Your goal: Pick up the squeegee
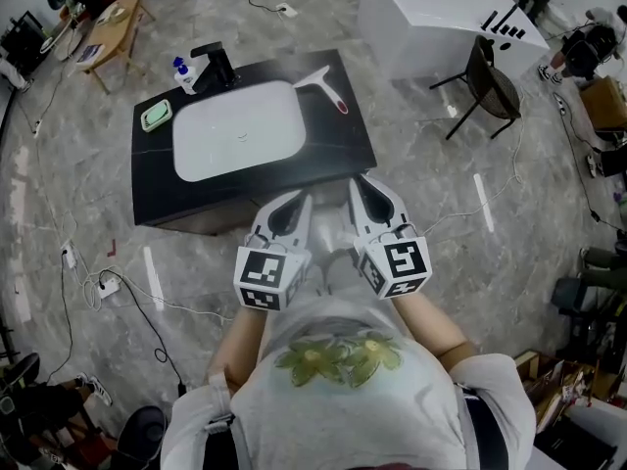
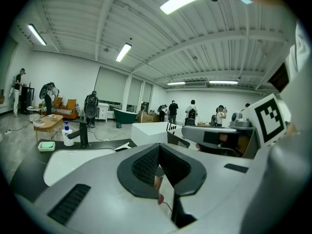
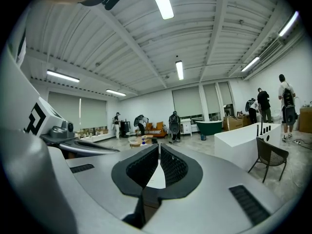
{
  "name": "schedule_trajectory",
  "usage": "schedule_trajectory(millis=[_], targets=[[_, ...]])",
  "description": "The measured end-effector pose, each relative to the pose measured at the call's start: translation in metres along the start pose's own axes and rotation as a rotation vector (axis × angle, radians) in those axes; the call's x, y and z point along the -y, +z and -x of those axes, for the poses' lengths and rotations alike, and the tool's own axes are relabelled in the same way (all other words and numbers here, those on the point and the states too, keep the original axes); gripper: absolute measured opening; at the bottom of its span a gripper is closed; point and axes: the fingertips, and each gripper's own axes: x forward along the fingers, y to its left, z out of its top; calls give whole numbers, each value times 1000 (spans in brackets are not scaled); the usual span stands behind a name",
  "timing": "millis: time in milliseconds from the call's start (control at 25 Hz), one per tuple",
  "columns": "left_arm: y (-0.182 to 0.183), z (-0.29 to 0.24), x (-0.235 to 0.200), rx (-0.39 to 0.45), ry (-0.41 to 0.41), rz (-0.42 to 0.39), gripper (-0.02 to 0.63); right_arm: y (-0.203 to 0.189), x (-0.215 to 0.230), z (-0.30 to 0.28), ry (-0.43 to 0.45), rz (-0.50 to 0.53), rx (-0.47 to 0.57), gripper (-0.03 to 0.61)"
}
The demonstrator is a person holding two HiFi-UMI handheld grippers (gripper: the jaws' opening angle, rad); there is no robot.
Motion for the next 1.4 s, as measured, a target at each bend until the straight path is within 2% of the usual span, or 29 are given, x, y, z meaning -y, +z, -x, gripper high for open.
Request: schedule_trajectory(millis=[120, 480, 800, 1400], targets=[[-7, -6, -9, -9, -5, 36, 9, -8, 3, -8, 1, 6, -23, 28], [-15, -29, -40, -51, 0, 57, 9, -12, 18, -50, -12, 5, -54, 28], [4, -64, -74, -55, 8, 61, 9, -10, 41, -104, -11, 0, -71, 28], [31, -107, -124, -52, 53, 65, 9, -11, 63, -185, 58, 4, -137, 29]])
